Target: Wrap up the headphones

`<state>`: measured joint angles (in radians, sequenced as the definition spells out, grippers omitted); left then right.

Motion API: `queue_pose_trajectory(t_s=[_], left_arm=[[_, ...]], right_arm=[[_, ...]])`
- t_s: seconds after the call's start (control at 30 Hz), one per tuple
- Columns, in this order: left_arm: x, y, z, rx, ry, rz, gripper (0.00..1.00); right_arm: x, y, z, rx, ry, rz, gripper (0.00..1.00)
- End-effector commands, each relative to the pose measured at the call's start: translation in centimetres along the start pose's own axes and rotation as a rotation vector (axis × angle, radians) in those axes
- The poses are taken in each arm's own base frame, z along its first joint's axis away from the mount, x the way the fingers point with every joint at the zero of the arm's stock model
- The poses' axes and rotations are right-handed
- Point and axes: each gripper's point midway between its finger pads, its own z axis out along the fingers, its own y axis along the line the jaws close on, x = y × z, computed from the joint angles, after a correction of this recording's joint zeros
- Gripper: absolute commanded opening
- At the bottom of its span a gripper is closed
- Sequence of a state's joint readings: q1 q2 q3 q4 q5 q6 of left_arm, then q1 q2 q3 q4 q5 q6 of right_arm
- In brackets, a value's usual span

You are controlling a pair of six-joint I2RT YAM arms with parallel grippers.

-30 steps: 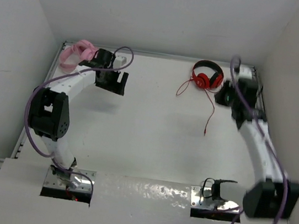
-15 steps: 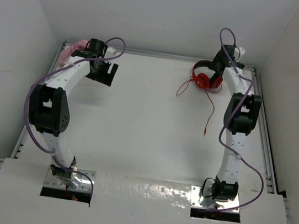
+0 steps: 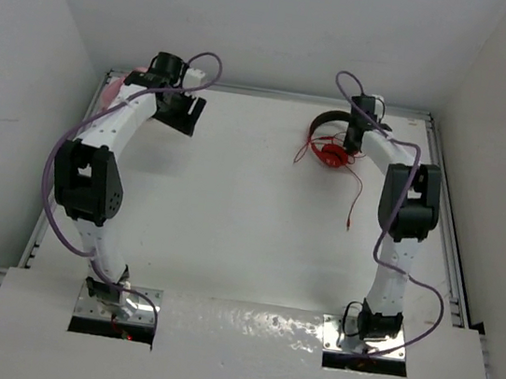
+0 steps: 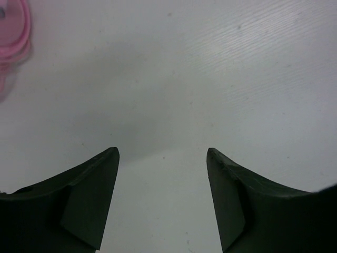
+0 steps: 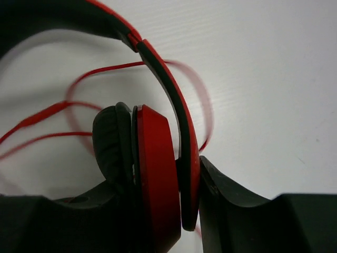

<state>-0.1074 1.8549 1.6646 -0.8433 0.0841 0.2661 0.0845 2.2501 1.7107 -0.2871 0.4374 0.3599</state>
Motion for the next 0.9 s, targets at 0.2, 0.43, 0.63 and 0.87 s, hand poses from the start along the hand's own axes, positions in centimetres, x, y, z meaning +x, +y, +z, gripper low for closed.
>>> queue_pose_trajectory(t_s=[0.2, 0.43, 0.63, 0.87], left_arm=[[-7.8, -11.2, -6.5, 0.267, -0.256, 0.185, 0.73], [-4.3, -14.5, -4.6, 0.271, -0.147, 0.238, 0.69], [-2.4, -12.4, -4.3, 0.109, -0.088, 0.249, 0.2], [-3.8, -13.6, -5.8, 0.176, -0.121, 0.233, 0.0]], right_arm=[[1.4, 12.1, -24.7, -0.434, -0.385, -0.303, 0.0], [3.9, 16.0, -33.3, -0.619, -0.465, -0.295, 0.0], [3.0, 15.1, -36.1, -0.67, -0.528, -0.225, 0.0], [2.3, 13.7, -35.4, -0.559, -0.518, -0.301, 0.0]])
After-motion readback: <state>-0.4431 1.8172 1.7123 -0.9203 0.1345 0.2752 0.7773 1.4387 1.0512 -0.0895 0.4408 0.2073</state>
